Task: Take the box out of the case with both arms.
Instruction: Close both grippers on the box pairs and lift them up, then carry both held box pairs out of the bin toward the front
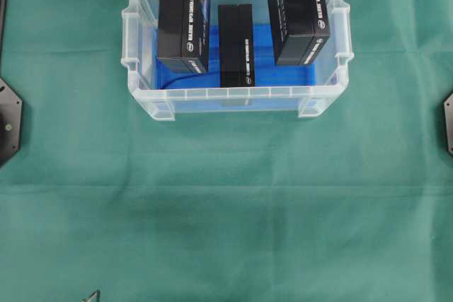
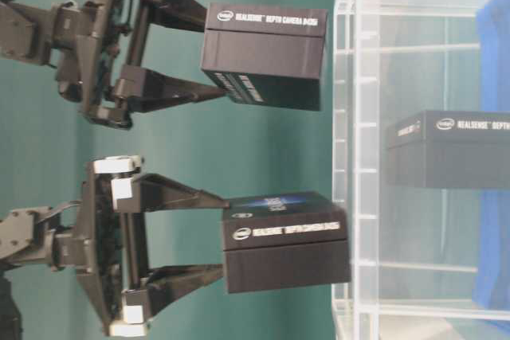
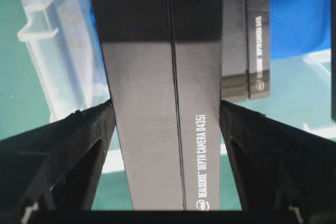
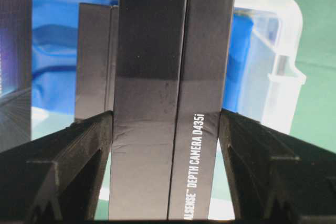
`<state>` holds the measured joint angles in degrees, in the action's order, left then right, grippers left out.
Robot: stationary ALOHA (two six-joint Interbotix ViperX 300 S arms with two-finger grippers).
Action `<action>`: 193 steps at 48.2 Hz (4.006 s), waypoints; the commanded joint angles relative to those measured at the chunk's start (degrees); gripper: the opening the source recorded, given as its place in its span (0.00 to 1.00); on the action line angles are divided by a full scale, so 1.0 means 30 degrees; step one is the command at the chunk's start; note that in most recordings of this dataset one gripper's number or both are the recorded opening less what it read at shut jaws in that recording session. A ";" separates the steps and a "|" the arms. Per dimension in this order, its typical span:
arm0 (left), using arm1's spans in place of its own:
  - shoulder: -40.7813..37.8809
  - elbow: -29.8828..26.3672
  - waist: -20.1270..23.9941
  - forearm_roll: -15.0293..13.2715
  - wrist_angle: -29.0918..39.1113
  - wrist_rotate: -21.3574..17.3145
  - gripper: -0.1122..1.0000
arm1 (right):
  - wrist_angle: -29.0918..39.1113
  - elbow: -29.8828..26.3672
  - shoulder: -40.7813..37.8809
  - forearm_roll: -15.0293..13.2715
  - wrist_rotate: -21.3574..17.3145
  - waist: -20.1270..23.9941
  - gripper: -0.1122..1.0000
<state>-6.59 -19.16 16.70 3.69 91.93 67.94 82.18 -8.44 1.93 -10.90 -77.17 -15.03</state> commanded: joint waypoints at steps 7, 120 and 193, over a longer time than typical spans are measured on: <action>0.0674 -0.1787 0.0029 0.0059 0.0791 0.0029 0.67 | 0.0879 -0.1846 0.0586 -0.0439 0.0059 0.0088 0.69; 0.0615 -0.2549 0.0000 0.0088 0.1318 0.0000 0.67 | 0.1787 -0.2930 0.0469 -0.0557 0.0117 0.0293 0.69; 0.0498 -0.2607 -1.0078 0.0352 0.1904 0.9873 0.67 | 0.4395 -0.3223 0.0146 -0.2256 -0.9082 1.1367 0.69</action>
<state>-6.59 -25.40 -12.92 4.22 97.47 97.21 95.01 -15.91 1.85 -17.05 -103.01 17.40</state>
